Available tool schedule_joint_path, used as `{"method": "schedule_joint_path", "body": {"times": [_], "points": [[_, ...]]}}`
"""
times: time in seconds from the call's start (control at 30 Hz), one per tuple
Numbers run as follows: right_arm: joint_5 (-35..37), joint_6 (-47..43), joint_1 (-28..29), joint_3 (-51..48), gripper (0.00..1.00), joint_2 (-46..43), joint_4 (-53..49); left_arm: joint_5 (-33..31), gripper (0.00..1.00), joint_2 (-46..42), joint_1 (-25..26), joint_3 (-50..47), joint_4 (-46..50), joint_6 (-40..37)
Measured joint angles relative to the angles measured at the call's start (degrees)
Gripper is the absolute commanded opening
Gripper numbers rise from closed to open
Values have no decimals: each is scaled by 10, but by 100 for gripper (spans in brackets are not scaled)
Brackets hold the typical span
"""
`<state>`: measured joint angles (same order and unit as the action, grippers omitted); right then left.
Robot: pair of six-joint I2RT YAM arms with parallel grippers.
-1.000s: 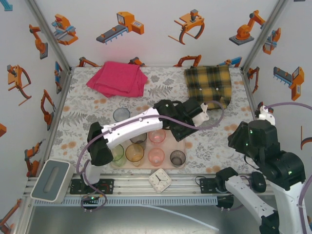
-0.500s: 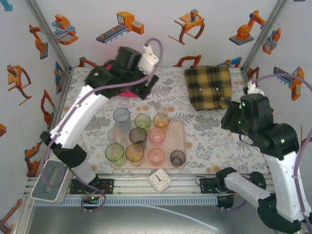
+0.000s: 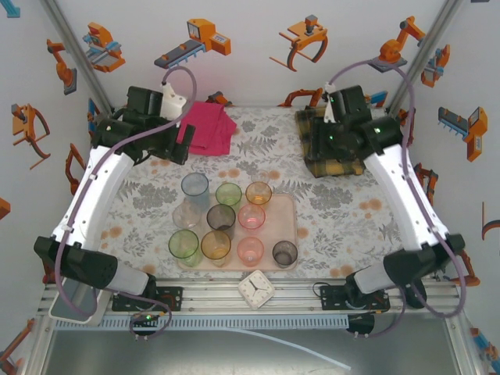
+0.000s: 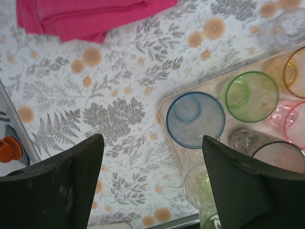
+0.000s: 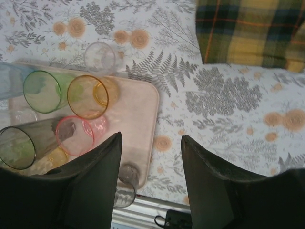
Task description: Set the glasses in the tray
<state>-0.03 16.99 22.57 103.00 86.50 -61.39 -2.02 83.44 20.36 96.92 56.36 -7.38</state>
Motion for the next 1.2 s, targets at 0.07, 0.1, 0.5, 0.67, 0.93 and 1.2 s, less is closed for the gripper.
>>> {"method": "schedule_joint_path", "body": {"times": [0.07, 0.1, 0.5, 0.67, 0.93, 1.2], "points": [[-21, -10, 0, 32, 51, 50, 7, 10, 80, 0, -23, -9, 0, 0], [-31, -14, 0, 46, 51, 74, 12, 15, 80, 0, -35, -10, 0, 0], [-105, -28, -1, 123, 50, 245, 39, 83, 92, -4, -153, -17, -8, 6], [-129, -26, -1, 113, 50, 247, 58, 97, 96, -22, -172, -43, -17, 10], [-134, -14, -1, 32, 51, 241, 96, 116, 100, -70, -178, -101, -40, 11], [-135, -2, -4, -76, 51, 189, 156, 141, 98, -100, -178, -172, -82, 18]]}}
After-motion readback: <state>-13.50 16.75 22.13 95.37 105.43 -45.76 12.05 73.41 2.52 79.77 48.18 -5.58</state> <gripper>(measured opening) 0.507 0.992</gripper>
